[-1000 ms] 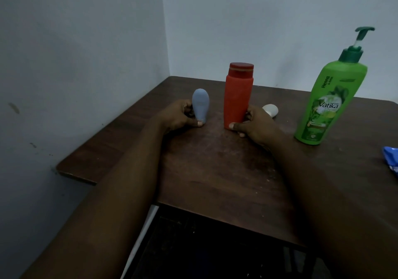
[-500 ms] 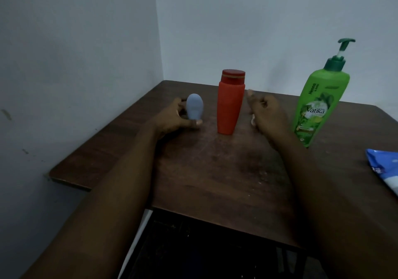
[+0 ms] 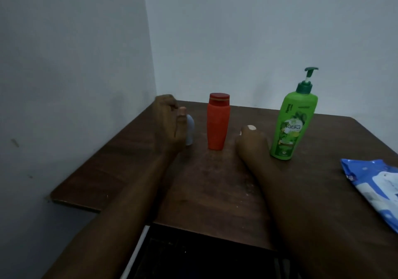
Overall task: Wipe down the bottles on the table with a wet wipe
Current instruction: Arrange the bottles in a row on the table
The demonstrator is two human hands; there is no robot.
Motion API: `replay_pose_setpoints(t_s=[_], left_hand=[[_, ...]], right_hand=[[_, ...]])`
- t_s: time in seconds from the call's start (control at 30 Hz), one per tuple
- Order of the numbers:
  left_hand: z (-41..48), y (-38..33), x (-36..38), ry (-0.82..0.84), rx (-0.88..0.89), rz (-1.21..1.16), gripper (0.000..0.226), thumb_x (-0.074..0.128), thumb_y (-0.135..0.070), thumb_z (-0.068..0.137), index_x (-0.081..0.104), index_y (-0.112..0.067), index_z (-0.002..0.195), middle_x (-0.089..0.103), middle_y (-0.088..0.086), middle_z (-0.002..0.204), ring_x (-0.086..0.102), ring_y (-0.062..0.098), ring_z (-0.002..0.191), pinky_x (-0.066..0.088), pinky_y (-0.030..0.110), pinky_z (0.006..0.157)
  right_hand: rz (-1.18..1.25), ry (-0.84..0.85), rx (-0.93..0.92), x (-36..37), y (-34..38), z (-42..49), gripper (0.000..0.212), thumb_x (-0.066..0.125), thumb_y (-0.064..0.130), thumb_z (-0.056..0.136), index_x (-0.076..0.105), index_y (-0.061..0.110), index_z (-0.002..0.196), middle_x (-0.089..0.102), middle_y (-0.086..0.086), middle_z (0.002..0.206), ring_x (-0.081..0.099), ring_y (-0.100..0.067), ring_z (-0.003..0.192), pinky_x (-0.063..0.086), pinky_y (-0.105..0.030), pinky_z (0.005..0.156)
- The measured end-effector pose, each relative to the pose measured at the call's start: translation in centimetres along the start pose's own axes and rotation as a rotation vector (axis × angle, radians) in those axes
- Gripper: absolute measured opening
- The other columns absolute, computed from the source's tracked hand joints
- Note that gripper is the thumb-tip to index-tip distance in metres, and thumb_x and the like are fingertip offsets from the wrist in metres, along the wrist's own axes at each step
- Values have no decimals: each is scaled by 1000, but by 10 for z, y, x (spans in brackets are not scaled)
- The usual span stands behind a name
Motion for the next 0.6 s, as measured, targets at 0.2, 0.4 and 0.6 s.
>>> replay_pose_setpoints(t_s=[0.2, 0.4, 0.6], left_hand=[[-43, -82, 72, 380, -476, -247, 33, 58, -34, 104, 61, -8, 85, 60, 8, 72, 58, 13, 66, 47, 32, 61], [-123, -78, 148, 594, -1458, -798, 38, 65, -53, 96, 70, -17, 109, 71, -1, 85, 65, 16, 78, 52, 34, 69], [-115, -68, 180, 539, -1270, -716, 13, 63, -19, 103, 61, -8, 110, 71, 10, 99, 66, 16, 80, 56, 30, 71]], right_hand=[[214, -23, -70, -57, 11, -30, 26, 58, 33, 96, 67, 12, 108, 71, -13, 103, 67, -34, 99, 53, -38, 80], [469, -222, -152, -134, -15, -114, 35, 64, 29, 94, 61, 23, 128, 72, -5, 110, 68, -22, 94, 57, -42, 78], [712, -148, -104, -135, -66, -110, 27, 71, 12, 95, 60, 11, 119, 68, -5, 106, 66, -12, 93, 51, -12, 73]])
Point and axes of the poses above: each hand's wrist, its own z-axis towards the middle knuckle, its own x-axis out of the palm, y = z × x, the point moved 9 cm from there along z, towards the middle knuckle
